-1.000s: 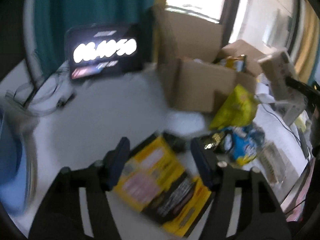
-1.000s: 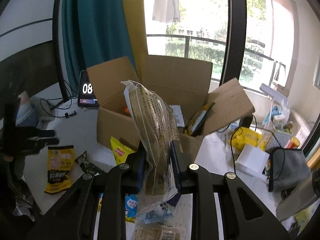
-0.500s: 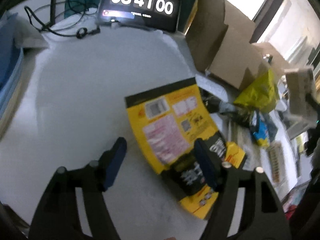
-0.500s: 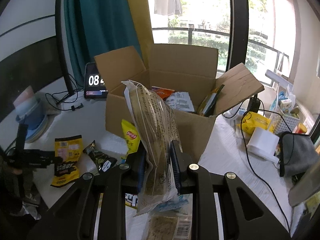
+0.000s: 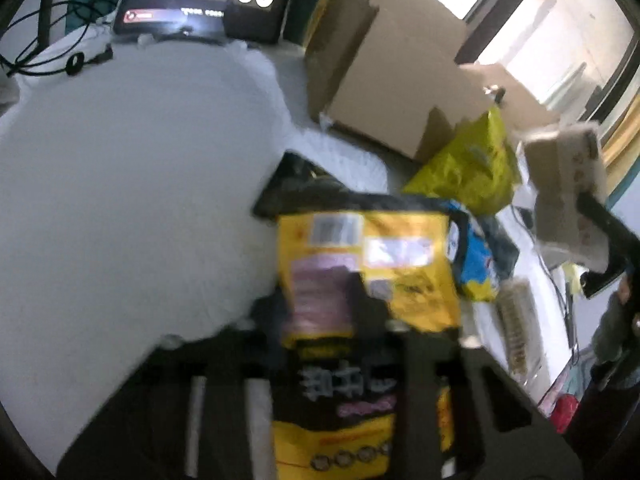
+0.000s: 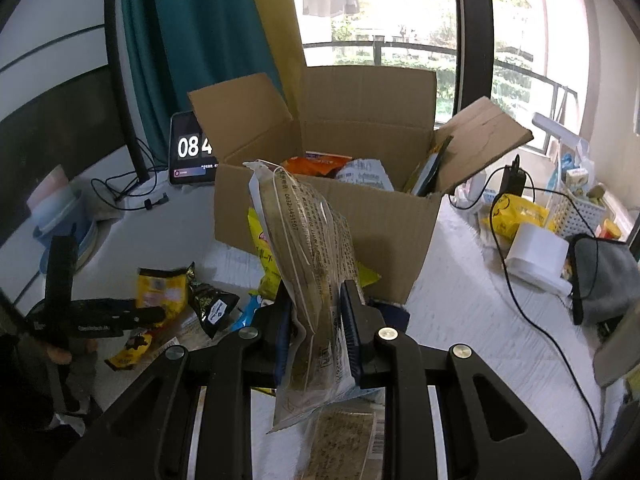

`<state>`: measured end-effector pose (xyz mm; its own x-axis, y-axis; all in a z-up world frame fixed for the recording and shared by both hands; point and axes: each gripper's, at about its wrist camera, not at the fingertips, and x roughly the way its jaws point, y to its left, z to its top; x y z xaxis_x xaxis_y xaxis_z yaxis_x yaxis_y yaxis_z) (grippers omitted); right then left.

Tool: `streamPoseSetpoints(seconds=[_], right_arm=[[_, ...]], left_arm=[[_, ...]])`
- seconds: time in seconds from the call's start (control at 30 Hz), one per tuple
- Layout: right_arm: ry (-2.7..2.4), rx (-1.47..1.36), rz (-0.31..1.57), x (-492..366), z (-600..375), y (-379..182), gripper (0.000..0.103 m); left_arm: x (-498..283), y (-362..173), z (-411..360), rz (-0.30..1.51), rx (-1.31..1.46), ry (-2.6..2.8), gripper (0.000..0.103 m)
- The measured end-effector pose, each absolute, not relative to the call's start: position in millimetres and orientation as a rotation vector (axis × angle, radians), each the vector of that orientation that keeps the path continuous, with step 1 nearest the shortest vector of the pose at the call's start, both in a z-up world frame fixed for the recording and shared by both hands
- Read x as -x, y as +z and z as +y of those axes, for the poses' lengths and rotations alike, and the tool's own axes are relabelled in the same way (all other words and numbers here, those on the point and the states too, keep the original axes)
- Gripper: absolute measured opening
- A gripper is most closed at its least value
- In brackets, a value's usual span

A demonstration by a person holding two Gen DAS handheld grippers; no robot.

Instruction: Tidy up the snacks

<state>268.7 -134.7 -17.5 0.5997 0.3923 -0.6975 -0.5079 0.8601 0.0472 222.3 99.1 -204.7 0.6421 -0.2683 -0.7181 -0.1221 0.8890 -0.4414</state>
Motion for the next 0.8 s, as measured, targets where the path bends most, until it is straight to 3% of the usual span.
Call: streamPoseSetpoints(seconds=[0.03, 0.13, 0.8], right_arm=[[0.525, 0.162, 0.767, -268, -135, -18, 0.025], [0.525, 0.158, 0.758, -267, -135, -16, 0.025], [0.531, 0.224, 0.613, -282, -128, 43, 0.025]], left_arm=[[-221, -204, 96, 0.877, 0.477, -0.091, 0.005], [-215, -194, 89, 0.838, 0.449, -0.094, 0.001], [-228, -44, 72, 0.485, 0.196, -0.075, 0.000]])
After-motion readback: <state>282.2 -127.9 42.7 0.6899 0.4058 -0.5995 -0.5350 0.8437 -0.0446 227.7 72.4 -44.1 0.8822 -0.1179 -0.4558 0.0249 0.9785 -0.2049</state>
